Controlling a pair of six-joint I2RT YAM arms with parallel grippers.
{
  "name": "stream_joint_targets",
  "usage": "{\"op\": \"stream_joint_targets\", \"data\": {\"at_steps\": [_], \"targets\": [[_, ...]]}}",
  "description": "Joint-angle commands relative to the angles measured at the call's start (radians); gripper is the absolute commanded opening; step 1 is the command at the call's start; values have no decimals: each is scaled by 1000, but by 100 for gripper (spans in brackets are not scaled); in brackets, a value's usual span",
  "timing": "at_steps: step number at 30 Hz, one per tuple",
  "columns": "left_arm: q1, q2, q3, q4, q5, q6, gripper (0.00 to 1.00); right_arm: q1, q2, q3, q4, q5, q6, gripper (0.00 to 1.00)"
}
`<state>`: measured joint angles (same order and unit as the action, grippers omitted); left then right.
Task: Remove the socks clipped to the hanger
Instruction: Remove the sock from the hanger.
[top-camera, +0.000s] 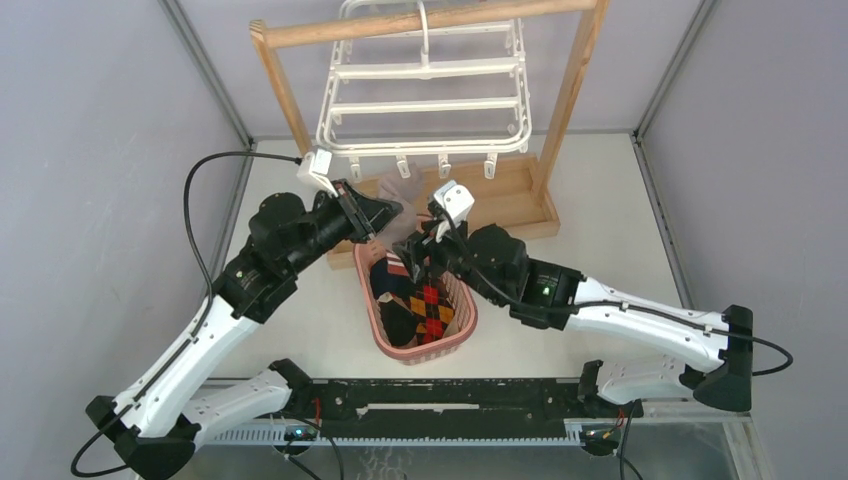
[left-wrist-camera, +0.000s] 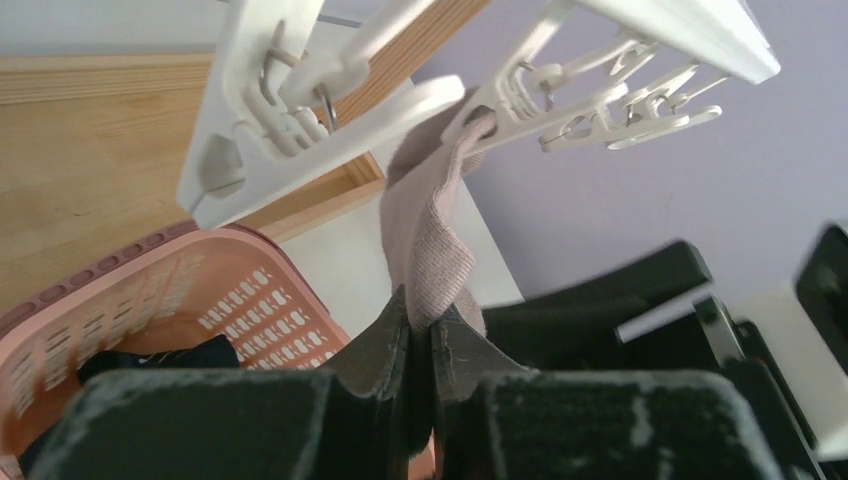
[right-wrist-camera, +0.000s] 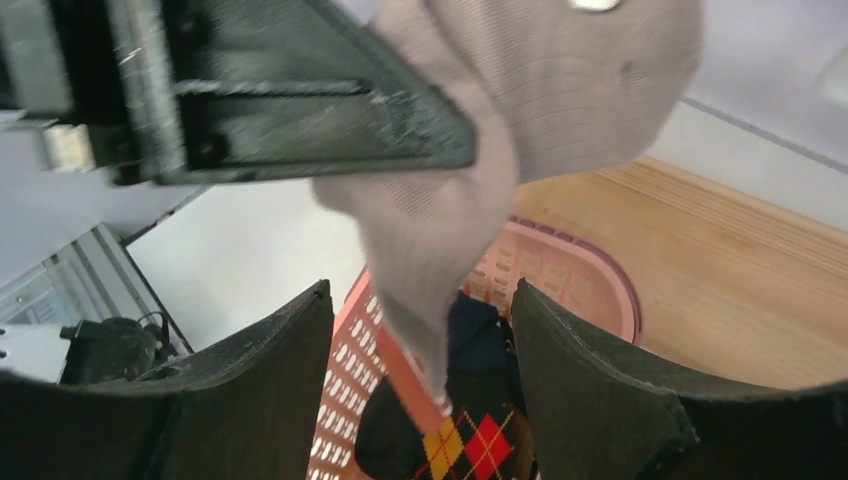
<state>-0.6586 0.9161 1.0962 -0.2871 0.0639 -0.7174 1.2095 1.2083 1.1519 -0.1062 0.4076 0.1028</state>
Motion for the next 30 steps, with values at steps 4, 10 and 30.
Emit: {"op": "stream_joint_targets", "data": {"at_steps": [4,10,30], "targets": [[5,-32,47,98,89,-62,12,-133,1,25,140,-259,88,73],[6,-31,17,165,113,-88,12,-178,-3,-9,209,-531,131,73],[6,-62,28,122,71,-26,63,-293,-90,-64,167,-699,189,0]]}}
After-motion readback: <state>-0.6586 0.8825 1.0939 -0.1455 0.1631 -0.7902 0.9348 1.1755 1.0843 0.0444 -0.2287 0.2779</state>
